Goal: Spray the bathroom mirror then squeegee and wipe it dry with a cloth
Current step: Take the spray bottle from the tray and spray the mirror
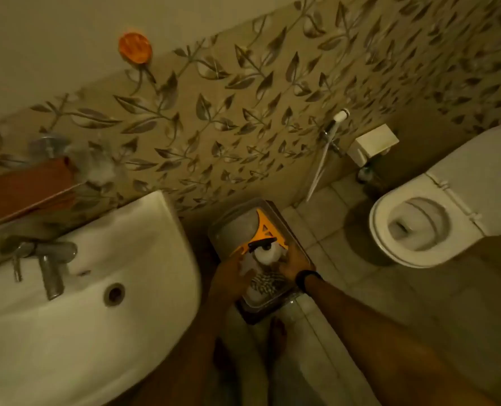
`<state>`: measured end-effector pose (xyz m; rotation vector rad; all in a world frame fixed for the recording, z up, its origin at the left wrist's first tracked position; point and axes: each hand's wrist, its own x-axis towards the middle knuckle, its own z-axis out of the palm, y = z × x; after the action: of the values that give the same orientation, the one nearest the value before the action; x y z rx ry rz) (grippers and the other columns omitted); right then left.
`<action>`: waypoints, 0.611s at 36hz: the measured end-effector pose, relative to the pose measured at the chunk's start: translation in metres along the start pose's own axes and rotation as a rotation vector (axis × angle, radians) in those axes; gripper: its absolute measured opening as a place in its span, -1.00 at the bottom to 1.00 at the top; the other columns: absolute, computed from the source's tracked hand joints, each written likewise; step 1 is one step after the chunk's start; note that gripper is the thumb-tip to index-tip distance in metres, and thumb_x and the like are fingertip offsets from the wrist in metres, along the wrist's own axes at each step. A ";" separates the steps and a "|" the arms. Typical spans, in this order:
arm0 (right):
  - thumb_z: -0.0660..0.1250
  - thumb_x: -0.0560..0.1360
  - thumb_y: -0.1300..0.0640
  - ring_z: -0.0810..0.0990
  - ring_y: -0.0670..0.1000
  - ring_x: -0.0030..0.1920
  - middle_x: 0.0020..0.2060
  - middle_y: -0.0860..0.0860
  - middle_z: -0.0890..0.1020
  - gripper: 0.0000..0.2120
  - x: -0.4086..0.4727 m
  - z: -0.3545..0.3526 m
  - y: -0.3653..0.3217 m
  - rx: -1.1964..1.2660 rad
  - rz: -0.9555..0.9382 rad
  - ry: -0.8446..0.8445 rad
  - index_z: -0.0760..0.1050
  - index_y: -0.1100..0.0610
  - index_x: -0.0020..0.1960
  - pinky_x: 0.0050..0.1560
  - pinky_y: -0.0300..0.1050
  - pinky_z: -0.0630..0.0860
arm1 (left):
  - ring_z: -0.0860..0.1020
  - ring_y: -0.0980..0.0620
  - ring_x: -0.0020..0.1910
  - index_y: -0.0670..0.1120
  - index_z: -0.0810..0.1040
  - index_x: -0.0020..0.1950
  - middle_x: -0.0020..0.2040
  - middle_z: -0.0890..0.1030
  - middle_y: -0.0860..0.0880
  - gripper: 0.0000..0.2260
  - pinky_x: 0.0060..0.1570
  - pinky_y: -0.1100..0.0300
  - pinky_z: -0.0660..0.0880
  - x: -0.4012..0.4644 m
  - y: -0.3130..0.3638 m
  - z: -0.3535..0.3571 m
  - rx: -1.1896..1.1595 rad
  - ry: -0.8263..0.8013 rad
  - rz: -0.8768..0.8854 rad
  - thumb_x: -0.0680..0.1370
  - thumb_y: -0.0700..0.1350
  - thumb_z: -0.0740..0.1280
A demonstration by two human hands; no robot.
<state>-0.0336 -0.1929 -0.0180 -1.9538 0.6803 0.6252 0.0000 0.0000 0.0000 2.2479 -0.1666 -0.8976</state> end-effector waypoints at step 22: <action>0.27 0.63 -0.02 0.60 0.17 0.10 0.09 0.10 0.65 -0.71 0.072 0.003 -0.003 -0.473 -0.345 0.017 0.55 0.04 0.29 -0.03 0.01 0.53 | 0.43 -0.12 0.49 -0.09 0.35 0.58 0.51 0.45 -0.08 -0.36 0.45 -0.11 0.42 0.035 -0.033 0.022 -0.221 -0.019 -0.172 0.54 -0.16 0.50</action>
<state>0.0196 -0.2031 -0.0652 -2.4425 0.1981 0.5881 0.0079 -0.0005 -0.0524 2.0702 0.1150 -0.9770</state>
